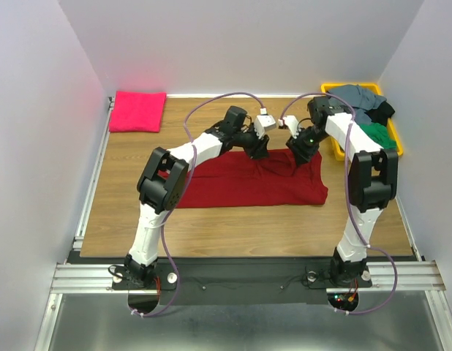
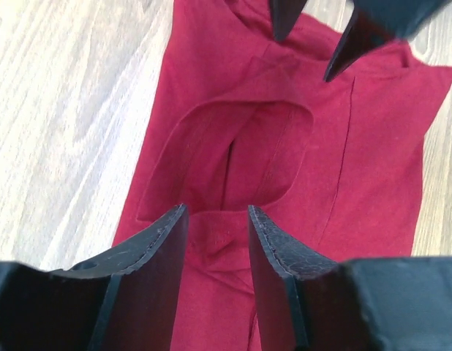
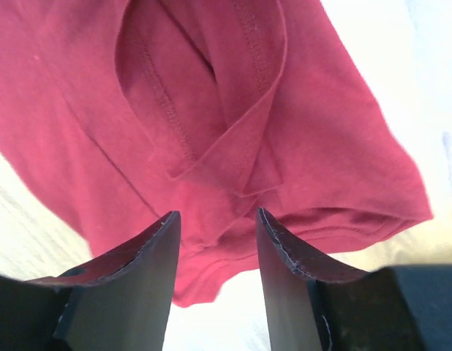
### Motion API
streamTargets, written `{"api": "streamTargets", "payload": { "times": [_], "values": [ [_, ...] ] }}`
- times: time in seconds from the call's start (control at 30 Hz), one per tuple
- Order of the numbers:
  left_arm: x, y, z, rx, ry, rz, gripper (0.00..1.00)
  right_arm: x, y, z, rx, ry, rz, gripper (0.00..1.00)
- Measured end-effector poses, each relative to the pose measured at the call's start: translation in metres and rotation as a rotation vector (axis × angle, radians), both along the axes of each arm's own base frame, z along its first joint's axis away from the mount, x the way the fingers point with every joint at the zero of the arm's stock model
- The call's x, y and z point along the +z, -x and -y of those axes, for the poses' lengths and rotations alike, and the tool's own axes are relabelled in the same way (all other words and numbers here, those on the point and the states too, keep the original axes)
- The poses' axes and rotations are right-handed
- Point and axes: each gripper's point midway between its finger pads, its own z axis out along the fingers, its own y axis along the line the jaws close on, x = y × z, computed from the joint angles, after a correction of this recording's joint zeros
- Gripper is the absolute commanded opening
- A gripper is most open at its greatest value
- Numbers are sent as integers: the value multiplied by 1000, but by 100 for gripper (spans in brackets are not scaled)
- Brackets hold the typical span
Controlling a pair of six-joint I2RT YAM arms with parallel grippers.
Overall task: Fold and stack the t-shirts
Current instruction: Fold the tshirt
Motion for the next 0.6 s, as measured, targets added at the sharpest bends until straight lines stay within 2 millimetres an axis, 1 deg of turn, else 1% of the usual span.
{"api": "streamTargets", "payload": {
  "times": [0.07, 0.17, 0.27, 0.37, 0.43, 0.47, 0.5, 0.53, 0.6],
  "values": [
    [2, -1, 2, -3, 2, 3, 50, -2, -2, 1, 46, 11, 17, 53],
    [0, -1, 5, -3, -5, 1, 50, -6, -4, 3, 83, 21, 24, 53],
    [-10, -1, 8, 5, -25, -6, 49, -15, -4, 3, 119, 28, 19, 53],
    [-24, -4, 7, 19, -50, -20, 48, -22, -4, 4, 139, 42, 6, 52],
    [-30, -5, 6, 30, -63, -25, 46, -29, -4, 5, 144, 48, -5, 48],
    [-33, -6, 5, 38, -71, -29, 43, -32, -4, 5, 147, 47, -12, 42],
    [-34, -6, 4, 43, -77, -30, 41, -34, -4, 4, 149, 46, -15, 42],
    [-35, -7, 2, 51, -83, -32, 40, -36, -4, 3, 146, 44, -19, 36],
    [-38, -7, 0, 61, -95, -38, 35, -40, -6, 2, 143, 37, -22, 29]
  ]
}}
